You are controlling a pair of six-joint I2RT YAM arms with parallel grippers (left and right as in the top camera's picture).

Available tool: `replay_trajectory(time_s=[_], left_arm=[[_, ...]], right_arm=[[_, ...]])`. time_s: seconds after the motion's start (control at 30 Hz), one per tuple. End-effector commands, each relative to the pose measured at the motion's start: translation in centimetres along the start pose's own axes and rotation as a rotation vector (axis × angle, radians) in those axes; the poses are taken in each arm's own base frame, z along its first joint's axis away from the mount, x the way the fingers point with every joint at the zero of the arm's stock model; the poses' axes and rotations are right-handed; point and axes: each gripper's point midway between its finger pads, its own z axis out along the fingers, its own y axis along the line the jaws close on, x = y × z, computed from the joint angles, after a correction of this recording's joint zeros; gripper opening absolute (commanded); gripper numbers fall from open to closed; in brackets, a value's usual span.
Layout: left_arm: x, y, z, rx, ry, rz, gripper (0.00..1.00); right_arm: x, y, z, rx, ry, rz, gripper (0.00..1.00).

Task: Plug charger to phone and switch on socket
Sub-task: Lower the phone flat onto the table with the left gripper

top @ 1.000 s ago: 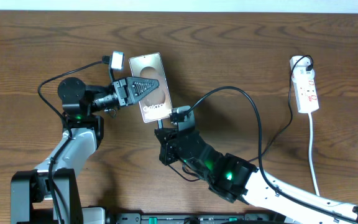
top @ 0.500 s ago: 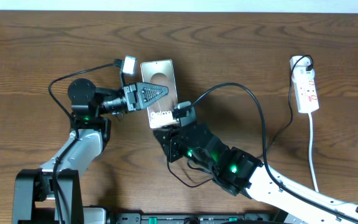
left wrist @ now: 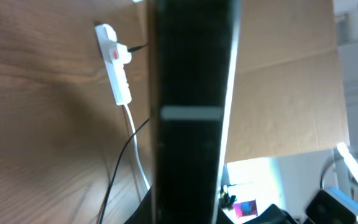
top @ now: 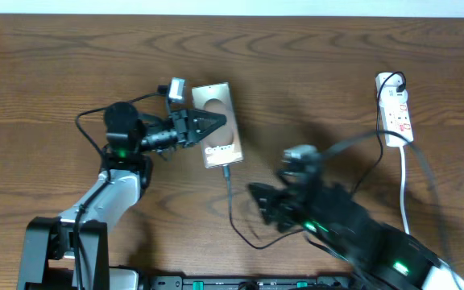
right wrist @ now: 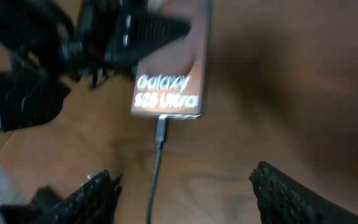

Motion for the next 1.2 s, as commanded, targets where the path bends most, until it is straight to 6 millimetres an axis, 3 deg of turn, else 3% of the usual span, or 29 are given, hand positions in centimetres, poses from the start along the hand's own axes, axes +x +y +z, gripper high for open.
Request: replay_trajectory(time_s=[0.0,0.03,0.17,0.37,0.5,0.73,0.77,0.97,1.17], left_arm=[[0.0,-0.9,2.8,-0.02,-0.029,0.012,0.07],[0.8,-1.0,4.4,-0.037,0.005,0.041,0.07],[1.9,0.8,6.3,-0.156,0.094,0.107,0.08],[1.9,7.3,6.5,-0.315,0.22,0.112,0.07],[2.2,10.1,8.6,-0.304,0.24,0.074,0.07],[4.0,11.0,13.2,-0.21,0.256,0.121,0.07],[4.1,11.9,13.6,-0.237,0.241,0.114,0.08],[4.7,15.1,14.1,-0.297,0.238,0.054,0.08],[5.0,15.8,14.6,-0.296,0.237,0.047,0.08]], right_arm=[[-3.3,-4.2,-4.7,0.19,-0.203,0.002,0.72],[-3.8,-5.7,-6.6,0.24,-0.264,0.035,0.75],[-4.6,-6.8,-9.0,0.26,-0.346,0.079,0.77],[-3.7,-7.2,-8.8,0.284,-0.307,0.062,0.77],[-3.5,-7.4,-8.5,0.293,-0.294,0.056,0.78],[-3.0,-7.7,-8.5,0.309,-0.272,0.045,0.82],[-2.9,-7.7,-8.5,0.311,-0.267,0.044,0.82],[-2.4,-8.0,-8.4,0.32,-0.248,0.038,0.85],[-2.4,-8.0,-8.4,0.321,-0.246,0.037,0.87]])
